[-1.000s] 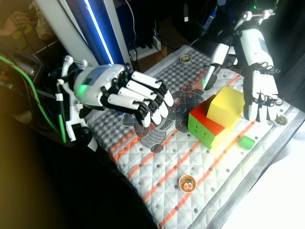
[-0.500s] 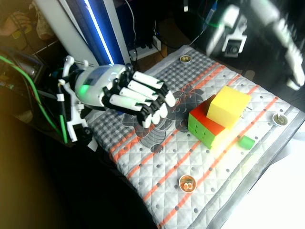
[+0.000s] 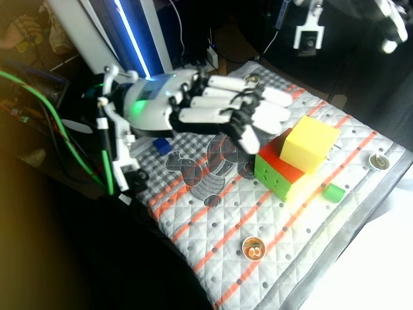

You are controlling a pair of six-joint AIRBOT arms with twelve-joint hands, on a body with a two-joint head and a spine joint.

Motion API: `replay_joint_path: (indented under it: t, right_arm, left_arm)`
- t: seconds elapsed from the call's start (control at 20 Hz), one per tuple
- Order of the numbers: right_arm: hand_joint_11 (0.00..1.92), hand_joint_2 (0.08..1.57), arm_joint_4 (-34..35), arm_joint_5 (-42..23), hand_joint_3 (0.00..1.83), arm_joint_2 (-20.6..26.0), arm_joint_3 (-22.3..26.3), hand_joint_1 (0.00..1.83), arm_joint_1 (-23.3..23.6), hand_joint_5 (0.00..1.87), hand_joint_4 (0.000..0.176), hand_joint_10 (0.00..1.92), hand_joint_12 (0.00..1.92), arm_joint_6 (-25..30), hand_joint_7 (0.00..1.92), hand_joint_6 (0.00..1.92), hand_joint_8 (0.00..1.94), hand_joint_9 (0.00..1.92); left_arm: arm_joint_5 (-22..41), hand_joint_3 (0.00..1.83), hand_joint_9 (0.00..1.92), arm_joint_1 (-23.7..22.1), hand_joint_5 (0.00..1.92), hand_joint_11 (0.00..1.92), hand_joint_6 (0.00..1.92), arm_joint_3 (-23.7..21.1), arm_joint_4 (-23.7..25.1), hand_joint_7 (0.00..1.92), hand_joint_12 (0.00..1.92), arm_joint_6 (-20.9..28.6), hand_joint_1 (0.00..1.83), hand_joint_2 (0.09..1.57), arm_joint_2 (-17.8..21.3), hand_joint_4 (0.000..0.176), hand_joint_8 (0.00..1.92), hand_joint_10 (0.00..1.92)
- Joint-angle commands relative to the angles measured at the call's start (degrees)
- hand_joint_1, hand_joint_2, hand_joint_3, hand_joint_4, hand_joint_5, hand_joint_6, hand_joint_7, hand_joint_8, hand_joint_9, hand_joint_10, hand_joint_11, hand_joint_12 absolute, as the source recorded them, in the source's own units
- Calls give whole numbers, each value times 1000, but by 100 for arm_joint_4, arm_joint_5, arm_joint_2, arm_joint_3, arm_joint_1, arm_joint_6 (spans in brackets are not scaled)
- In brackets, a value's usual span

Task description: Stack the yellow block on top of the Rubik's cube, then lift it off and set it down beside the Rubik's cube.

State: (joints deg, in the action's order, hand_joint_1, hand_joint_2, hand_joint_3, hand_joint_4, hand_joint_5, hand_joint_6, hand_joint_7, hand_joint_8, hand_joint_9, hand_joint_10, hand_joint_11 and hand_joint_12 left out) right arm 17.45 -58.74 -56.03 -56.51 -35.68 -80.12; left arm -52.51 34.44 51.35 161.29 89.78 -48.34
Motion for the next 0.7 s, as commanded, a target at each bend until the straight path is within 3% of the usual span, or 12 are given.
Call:
replay_joint_path:
  t: [0.0, 0.1, 0.2, 0.25, 0.4, 0.45, 0.55, 0.6, 0.65]
  right_arm:
    - [0, 1029, -159, -421, 0, -50, -49, 745, 164, 235, 0, 458, 1097, 1, 327, 92, 14, 128]
    - [0, 1117, -157, -182, 0, -163, -195, 750, 365, 250, 0, 387, 1098, 2, 346, 80, 8, 194]
    - [0, 914, -141, 89, 0, -272, -344, 517, 545, 273, 0, 381, 1217, 3, 362, 72, 10, 198]
    - [0, 813, -113, 271, 0, -353, -447, 485, 665, 263, 0, 384, 1239, 3, 319, 46, 3, 142]
    - [0, 817, -71, 673, 0, -585, -689, 426, 882, 266, 0, 386, 1229, 3, 328, 41, 6, 149]
    - [0, 813, -61, 824, 0, -684, -771, 460, 944, 90, 0, 169, 971, 3, 113, 1, 0, 9]
    - [0, 826, 45, 1190, 0, -897, -1014, 557, 1036, 3, 0, 6, 225, 3, 4, 0, 0, 0]
    - [0, 834, 92, 1349, 0, -1015, -1137, 498, 1076, 0, 0, 0, 44, 3, 0, 0, 0, 0]
    - [0, 834, 114, 1485, 0, -1090, -1228, 498, 1108, 0, 0, 0, 44, 3, 0, 0, 0, 0]
  left_arm:
    - [-1030, 8, 0, 0, 354, 0, 15, -25, -4, 307, 1598, 26, 338, 1305, 76, 41, 9, 725]
    - [-1172, 7, 0, 133, 343, 0, 10, -107, -84, 323, 1680, 26, 386, 1330, 135, 32, 14, 801]
    - [-1262, 0, 0, 225, 346, 0, 10, -157, -127, 304, 1633, 26, 397, 1312, 142, 11, 4, 741]
    - [-1301, 3, 4, 268, 349, 0, 9, -173, -160, 320, 1618, 26, 379, 1326, 142, 2, 8, 764]
    - [-1348, 0, 0, 331, 362, 0, 12, -187, -230, 316, 1555, 26, 392, 1307, 137, 10, 5, 762]
    - [-1357, 0, 0, 339, 394, 0, 21, -187, -248, 360, 1595, 26, 430, 1305, 131, 10, 23, 861]
    - [-1391, 2, 0, 340, 427, 0, 29, -187, -258, 392, 1769, 27, 513, 1315, 91, 0, 53, 996]
    - [-1396, 2, 0, 340, 445, 0, 35, -187, -257, 400, 1824, 27, 549, 1322, 75, 0, 68, 1023]
    - [-1399, 2, 0, 340, 445, 0, 35, -187, -258, 400, 1824, 27, 549, 1322, 68, 0, 68, 1023]
